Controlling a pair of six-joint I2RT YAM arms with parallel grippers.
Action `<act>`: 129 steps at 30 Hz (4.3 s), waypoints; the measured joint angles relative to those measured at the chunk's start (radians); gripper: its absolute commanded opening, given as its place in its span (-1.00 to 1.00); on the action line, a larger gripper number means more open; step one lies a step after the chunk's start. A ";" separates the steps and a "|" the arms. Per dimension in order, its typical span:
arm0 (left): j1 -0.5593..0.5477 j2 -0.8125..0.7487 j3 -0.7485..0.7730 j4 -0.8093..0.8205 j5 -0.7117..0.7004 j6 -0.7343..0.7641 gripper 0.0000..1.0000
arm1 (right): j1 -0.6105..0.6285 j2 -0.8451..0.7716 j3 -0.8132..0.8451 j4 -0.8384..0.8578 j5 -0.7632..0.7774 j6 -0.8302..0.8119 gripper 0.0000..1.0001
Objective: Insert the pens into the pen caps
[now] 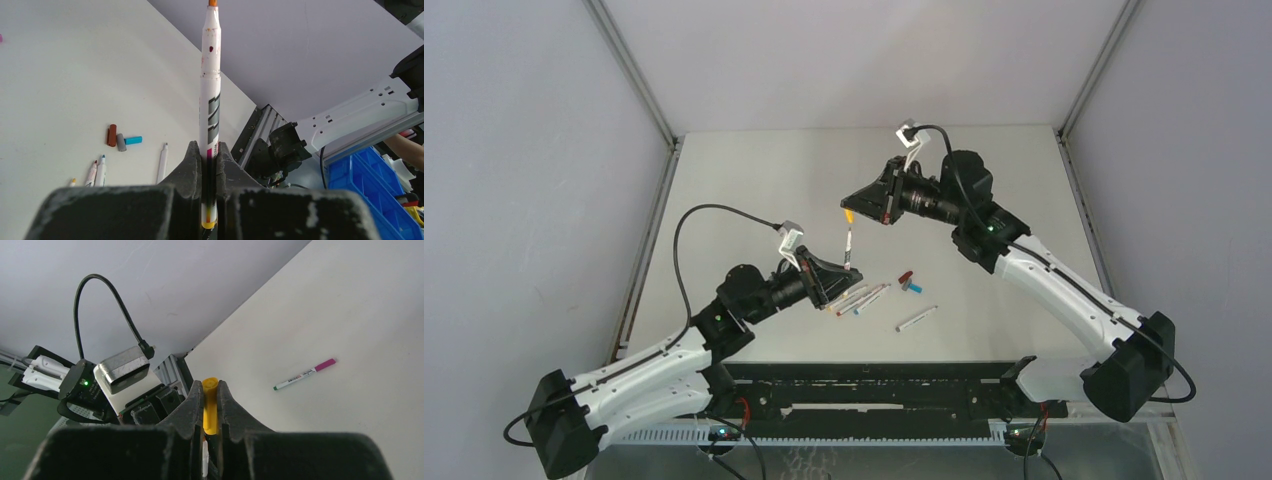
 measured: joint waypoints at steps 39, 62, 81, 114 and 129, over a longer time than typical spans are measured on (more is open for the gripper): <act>-0.006 0.002 0.011 -0.004 -0.005 0.000 -1.00 | 0.019 -0.035 -0.033 0.030 0.029 0.023 -1.00; -0.013 -0.021 0.011 -0.029 -0.039 0.000 -1.00 | 0.052 -0.092 -0.134 0.047 0.053 0.038 -1.00; -0.013 -0.024 0.011 0.001 -0.036 0.009 -1.00 | 0.057 -0.114 -0.196 0.047 -0.069 0.007 0.19; -0.013 -0.018 0.011 -0.032 -0.052 0.036 -1.00 | 0.078 -0.045 -0.129 -0.002 -0.064 -0.075 -1.00; 0.006 -0.023 0.011 -0.124 -0.023 0.070 -1.00 | 0.091 -0.068 -0.260 0.114 -0.019 -0.012 -1.00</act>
